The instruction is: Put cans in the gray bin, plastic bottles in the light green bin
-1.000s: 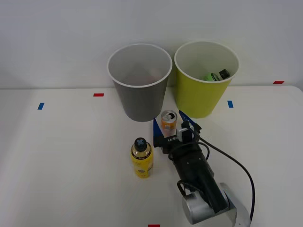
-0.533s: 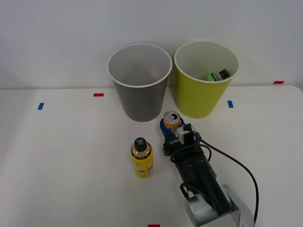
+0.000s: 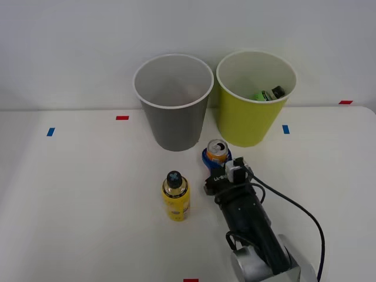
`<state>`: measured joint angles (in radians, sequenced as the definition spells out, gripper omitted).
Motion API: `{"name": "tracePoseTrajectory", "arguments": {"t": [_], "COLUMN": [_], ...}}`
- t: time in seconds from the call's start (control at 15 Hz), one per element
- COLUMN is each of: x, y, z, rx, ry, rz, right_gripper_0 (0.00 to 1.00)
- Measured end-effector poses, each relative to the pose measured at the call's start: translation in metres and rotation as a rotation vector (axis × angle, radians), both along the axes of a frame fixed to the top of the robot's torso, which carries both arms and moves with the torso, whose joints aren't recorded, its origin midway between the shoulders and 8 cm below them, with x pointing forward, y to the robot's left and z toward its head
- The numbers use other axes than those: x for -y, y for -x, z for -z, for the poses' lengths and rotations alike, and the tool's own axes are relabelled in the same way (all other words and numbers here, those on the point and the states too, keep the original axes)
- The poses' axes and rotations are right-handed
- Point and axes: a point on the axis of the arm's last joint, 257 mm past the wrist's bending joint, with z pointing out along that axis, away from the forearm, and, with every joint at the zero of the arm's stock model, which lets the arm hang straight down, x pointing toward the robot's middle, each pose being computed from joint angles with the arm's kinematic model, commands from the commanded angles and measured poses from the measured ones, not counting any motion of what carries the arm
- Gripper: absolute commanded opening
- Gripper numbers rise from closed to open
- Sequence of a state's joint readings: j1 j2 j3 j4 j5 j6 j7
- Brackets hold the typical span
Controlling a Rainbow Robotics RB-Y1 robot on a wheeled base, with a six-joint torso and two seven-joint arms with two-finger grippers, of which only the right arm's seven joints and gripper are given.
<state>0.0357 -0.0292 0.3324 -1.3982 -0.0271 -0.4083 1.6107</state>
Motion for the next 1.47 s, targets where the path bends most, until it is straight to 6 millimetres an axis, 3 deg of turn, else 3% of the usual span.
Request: {"name": "tracePoseTrajectory", "arguments": {"t": [0.27,0.47,0.73,1.0,1.33,1.47], "x": [0.039,0.061,0.066,0.063,0.047,0.034], "y": [0.018,0.029,0.041,0.048,0.051,0.043], "z": [0.004,-0.004,-0.059,-0.129,-0.226,-0.247], "rx": [0.050,0.071,0.123,0.193,0.233,0.243], "ry": [-0.003,-0.078,-0.259,-0.410,-0.548,-0.551], "rz": [0.029,0.019,-0.068,-0.160,-0.281,-0.312], "right_gripper_0": [0.00,0.00,0.00,0.00,0.00,0.00]}}
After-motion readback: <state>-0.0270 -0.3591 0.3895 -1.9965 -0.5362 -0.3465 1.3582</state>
